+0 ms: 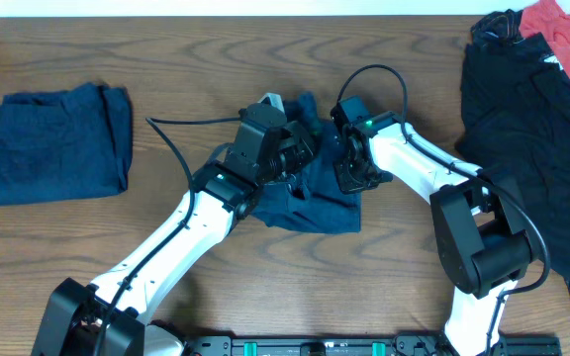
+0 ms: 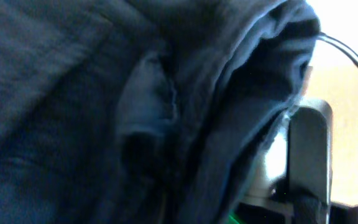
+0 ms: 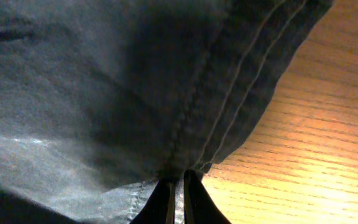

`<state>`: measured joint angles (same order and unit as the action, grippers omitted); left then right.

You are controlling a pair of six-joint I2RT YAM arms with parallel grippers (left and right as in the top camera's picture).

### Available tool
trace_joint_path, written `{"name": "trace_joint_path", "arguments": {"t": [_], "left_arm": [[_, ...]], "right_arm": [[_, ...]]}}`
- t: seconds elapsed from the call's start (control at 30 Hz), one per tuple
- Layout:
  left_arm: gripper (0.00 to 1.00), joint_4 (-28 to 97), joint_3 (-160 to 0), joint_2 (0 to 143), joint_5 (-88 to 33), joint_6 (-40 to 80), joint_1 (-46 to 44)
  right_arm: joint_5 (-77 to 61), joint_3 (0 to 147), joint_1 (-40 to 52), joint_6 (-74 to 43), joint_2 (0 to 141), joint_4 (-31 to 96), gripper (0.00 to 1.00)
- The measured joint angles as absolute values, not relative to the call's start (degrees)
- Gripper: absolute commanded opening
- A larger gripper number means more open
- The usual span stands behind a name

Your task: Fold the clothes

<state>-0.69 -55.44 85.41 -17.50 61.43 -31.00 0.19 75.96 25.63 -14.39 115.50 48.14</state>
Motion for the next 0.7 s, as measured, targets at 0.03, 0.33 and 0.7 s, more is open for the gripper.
{"name": "trace_joint_path", "arguments": {"t": [0.03,0.33,0.7], "left_arm": [[0.47,-1.0,-55.5,85.4,-17.6,61.4,-31.1],[0.50,-3.3,-56.0,85.4,-20.8,61.1,-31.2],[0.50,3.5,-56.1,85.4,-22.1,52.9,-23.2]], "right_arm": [[0.2,76.0,25.6,-14.4,115.5,48.1,0.06],[0.1,76.0,25.6,-14.4,115.5,48.1,0.07],[0.4,77.1,25.3,-14.4,115.4,52.2,0.02]]}}
